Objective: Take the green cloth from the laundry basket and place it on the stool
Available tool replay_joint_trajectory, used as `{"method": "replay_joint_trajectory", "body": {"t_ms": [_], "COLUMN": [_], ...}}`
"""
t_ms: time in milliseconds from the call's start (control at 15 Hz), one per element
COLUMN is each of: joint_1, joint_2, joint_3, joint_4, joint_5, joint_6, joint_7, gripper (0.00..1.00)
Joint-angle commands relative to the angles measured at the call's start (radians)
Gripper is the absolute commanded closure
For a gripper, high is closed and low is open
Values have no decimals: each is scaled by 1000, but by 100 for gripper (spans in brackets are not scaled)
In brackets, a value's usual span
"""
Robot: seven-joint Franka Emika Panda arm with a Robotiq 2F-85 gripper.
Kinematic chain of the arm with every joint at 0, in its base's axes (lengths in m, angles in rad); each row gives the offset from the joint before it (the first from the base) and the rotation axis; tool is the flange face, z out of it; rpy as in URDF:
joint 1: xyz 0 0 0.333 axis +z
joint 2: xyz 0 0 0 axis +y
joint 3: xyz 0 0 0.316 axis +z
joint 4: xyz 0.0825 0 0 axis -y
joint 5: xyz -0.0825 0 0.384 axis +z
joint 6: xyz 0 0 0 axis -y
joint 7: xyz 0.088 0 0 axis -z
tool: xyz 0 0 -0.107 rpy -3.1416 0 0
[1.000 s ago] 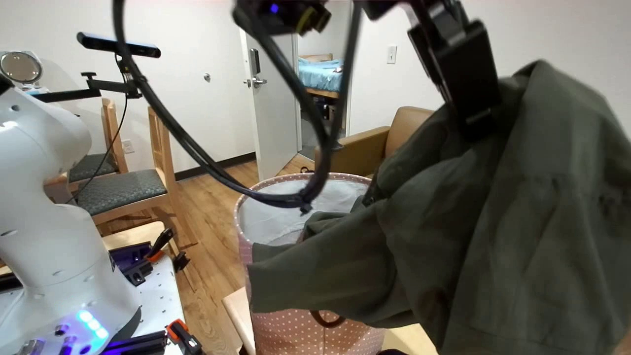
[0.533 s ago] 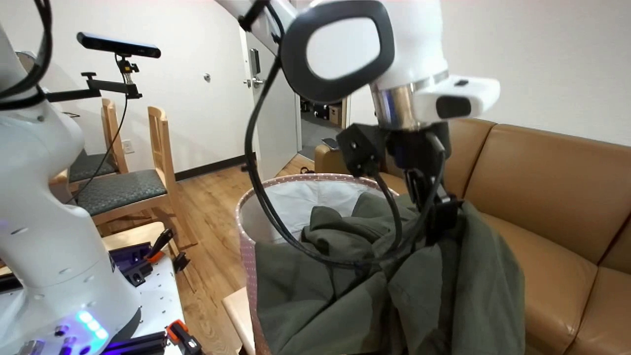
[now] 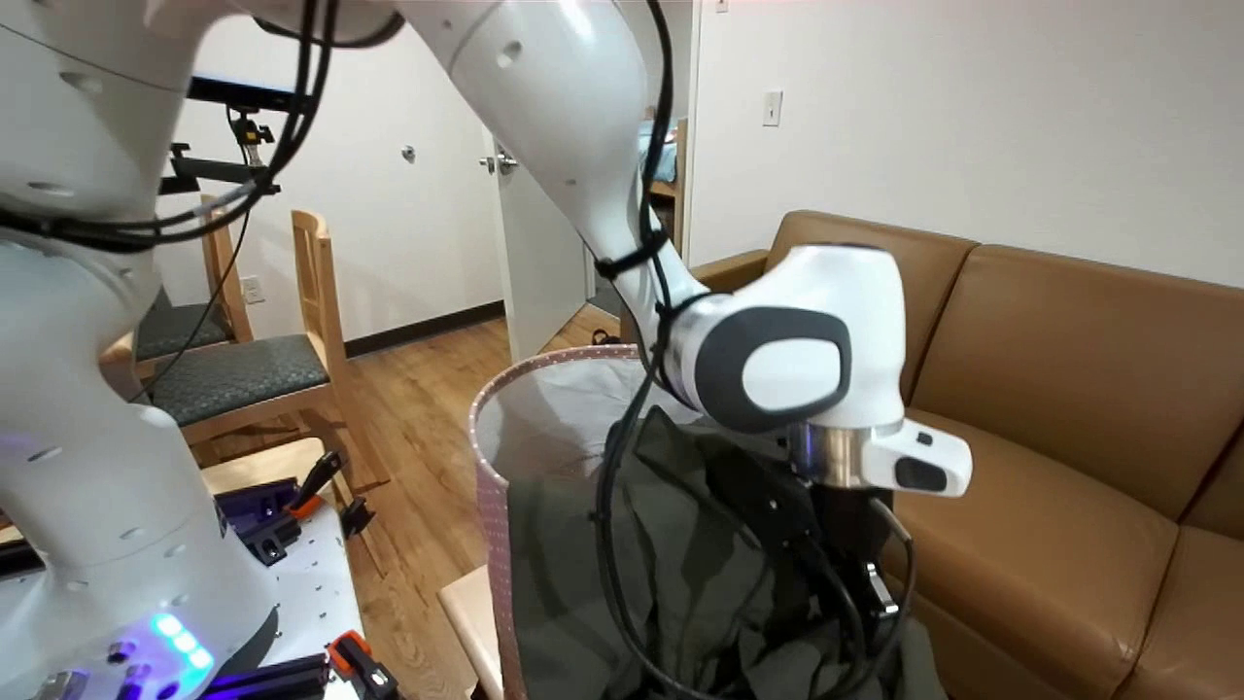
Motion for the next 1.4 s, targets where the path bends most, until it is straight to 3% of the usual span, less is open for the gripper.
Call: {"method": "replay_joint_trajectory", "body": {"t_ms": [0, 67, 133, 200, 800, 1067, 1333], "joint_1": [-2, -12, -42, -54, -286, -336, -345], "joint_2": [214, 246, 258, 266, 81, -47, -220], "joint_3": [-20, -10, 25, 40, 336, 366, 332], "joint_4": [175, 201, 218, 229, 154, 93, 21], "joint_5": [-5, 4, 29, 36, 304, 382, 391], "joint_6": [-1, -1, -1, 0, -53, -111, -183], "joint_7": [-30, -51, -100, -131, -530, -645, -757], "gripper": [97, 97, 68, 60, 5, 0, 0]}}
